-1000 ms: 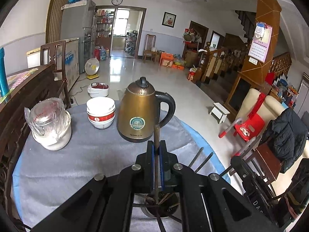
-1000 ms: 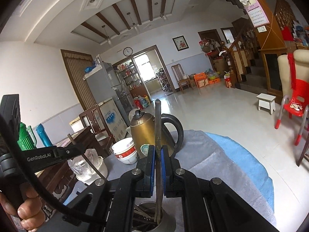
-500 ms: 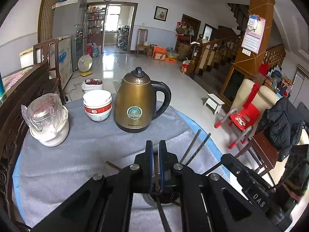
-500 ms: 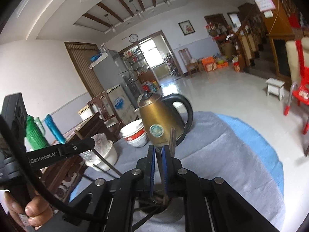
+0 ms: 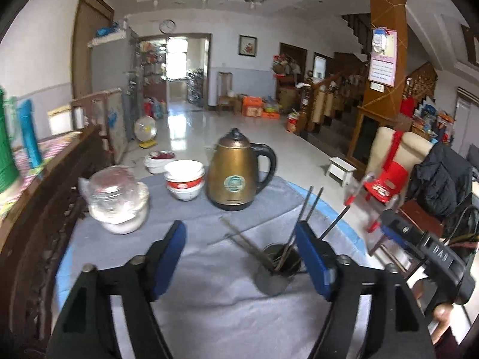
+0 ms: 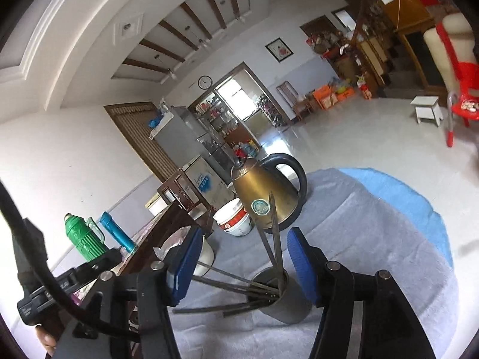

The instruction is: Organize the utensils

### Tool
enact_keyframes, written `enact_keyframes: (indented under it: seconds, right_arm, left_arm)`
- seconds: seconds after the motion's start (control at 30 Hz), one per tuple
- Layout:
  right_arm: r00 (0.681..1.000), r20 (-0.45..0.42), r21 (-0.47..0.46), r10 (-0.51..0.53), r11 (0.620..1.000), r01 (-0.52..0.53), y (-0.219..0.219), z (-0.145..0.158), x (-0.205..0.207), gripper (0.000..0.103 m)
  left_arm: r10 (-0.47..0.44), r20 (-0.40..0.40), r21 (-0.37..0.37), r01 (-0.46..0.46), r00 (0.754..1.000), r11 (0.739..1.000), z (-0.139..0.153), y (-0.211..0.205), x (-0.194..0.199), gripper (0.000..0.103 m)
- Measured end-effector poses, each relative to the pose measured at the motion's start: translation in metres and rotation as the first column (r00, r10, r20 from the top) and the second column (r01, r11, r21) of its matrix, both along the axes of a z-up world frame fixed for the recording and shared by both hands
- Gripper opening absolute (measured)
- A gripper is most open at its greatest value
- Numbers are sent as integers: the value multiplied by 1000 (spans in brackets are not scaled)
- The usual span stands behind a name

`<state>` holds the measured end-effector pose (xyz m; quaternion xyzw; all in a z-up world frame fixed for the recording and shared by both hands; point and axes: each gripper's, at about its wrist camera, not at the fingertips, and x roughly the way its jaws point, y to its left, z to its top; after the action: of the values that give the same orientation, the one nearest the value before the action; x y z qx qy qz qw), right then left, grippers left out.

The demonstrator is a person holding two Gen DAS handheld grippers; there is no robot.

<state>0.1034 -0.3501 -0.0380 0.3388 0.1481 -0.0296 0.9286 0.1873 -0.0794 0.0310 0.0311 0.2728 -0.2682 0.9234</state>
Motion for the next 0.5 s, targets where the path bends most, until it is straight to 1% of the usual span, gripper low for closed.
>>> enact_keyframes:
  seconds: [0.07, 0.2, 0.3, 0.43, 0.5]
  right_arm:
    - [1000, -2, -17, -10, 1000, 10, 8, 3, -12, 63]
    - [1000, -13, -101, -23, 995, 21, 30, 11, -33, 63]
    - [999, -28, -142, -22, 990, 18, 47, 14, -51, 63]
    - [998, -44, -209, -36, 977, 26, 65, 20, -73, 63]
    - [998, -41, -239, -39, 971, 28, 74, 24, -87, 64]
  left_arm:
    - [34, 15, 11, -34, 999, 999, -3, 12, -12, 90]
    - [117, 42, 70, -120, 992, 990, -12, 33, -39, 92]
    - [153, 44, 106, -157, 987, 982, -19, 41, -55, 93]
    - [176, 47, 159, -182, 983, 970, -25, 43, -74, 93]
    - [193, 65, 187, -202, 979, 961, -27, 44, -86, 93]
